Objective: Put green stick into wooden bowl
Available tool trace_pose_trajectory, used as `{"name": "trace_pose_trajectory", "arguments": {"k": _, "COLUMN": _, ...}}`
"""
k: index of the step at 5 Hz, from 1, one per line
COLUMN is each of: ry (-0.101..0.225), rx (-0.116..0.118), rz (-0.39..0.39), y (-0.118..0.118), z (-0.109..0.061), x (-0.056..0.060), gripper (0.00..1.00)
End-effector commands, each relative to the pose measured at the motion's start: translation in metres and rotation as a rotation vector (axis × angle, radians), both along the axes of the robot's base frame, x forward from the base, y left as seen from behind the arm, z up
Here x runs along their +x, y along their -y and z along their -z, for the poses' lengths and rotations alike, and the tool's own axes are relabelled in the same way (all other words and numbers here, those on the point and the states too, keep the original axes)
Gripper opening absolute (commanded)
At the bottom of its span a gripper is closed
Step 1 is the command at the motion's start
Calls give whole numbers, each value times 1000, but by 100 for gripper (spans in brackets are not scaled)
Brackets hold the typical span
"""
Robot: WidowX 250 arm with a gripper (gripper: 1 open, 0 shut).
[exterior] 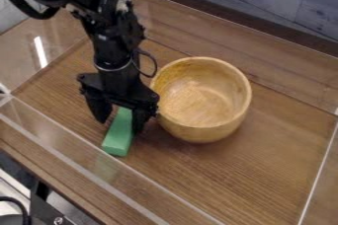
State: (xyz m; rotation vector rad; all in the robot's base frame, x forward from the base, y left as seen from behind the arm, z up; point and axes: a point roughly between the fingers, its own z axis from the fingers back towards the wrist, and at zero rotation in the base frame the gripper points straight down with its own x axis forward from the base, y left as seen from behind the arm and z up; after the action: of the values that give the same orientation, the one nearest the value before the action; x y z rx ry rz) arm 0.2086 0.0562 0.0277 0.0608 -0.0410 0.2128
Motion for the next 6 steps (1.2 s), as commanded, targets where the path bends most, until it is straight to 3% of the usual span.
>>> {"name": "trace_pose_trajectory", "arguments": {"k": 1, "ry": 18, "rx": 16, "rz": -2, "y": 0, "z": 2, "x": 4, "gripper": 100}}
{"name": "trace_pose_trajectory", "arguments": {"k": 2, "ry": 13, "rx": 24, "rz": -7, "y": 1, "z": 8, "x": 3, "gripper": 100}}
{"name": "trace_pose_trajectory", "arguments": {"k": 3, "ry": 13, "rx": 19, "rz": -12, "y": 1, "z": 5, "x": 4, "gripper": 0}}
{"name": "trace_pose_trajectory", "arguments": {"k": 6, "ry": -9, "rx": -11, "rz": -44, "y": 0, "z": -11, "x": 4, "gripper": 0}}
